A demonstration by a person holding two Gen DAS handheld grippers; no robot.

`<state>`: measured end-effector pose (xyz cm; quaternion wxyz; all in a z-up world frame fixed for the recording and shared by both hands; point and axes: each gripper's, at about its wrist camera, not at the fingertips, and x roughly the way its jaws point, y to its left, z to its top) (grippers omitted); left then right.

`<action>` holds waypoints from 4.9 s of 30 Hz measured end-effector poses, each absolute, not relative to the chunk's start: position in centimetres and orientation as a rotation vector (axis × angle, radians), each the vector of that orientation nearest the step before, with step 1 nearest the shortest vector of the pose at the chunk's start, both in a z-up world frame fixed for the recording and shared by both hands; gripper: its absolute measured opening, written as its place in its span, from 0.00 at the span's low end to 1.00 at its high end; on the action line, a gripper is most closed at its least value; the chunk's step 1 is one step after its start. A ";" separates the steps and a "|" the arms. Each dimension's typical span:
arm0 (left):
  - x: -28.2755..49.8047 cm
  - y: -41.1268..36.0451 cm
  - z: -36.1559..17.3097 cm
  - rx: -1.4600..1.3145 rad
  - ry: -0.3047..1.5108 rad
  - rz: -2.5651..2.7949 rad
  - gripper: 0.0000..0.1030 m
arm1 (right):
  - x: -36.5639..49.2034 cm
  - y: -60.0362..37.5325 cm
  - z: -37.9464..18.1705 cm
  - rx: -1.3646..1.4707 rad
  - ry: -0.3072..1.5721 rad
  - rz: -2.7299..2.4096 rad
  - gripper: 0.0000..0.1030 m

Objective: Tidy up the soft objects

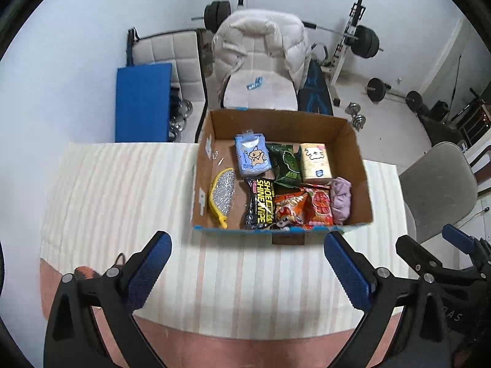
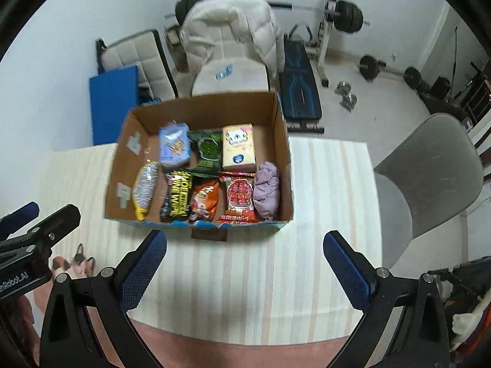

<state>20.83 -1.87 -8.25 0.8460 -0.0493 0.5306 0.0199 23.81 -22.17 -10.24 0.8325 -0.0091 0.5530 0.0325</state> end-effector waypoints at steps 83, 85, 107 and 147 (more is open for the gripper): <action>6.8 -3.2 5.9 -0.064 0.862 0.053 0.99 | 5.9 -24.0 10.3 -0.043 0.797 0.032 1.00; 6.8 -3.3 5.9 -0.065 0.861 0.053 0.99 | 6.0 -24.0 10.3 -0.042 0.798 0.032 1.00; 6.7 -3.3 6.3 -0.061 0.853 0.054 0.99 | 5.9 -24.1 10.8 -0.049 0.788 0.025 1.00; 6.8 -3.0 5.8 -0.058 0.863 0.047 0.99 | 6.1 -25.7 10.4 -0.049 0.788 0.004 1.00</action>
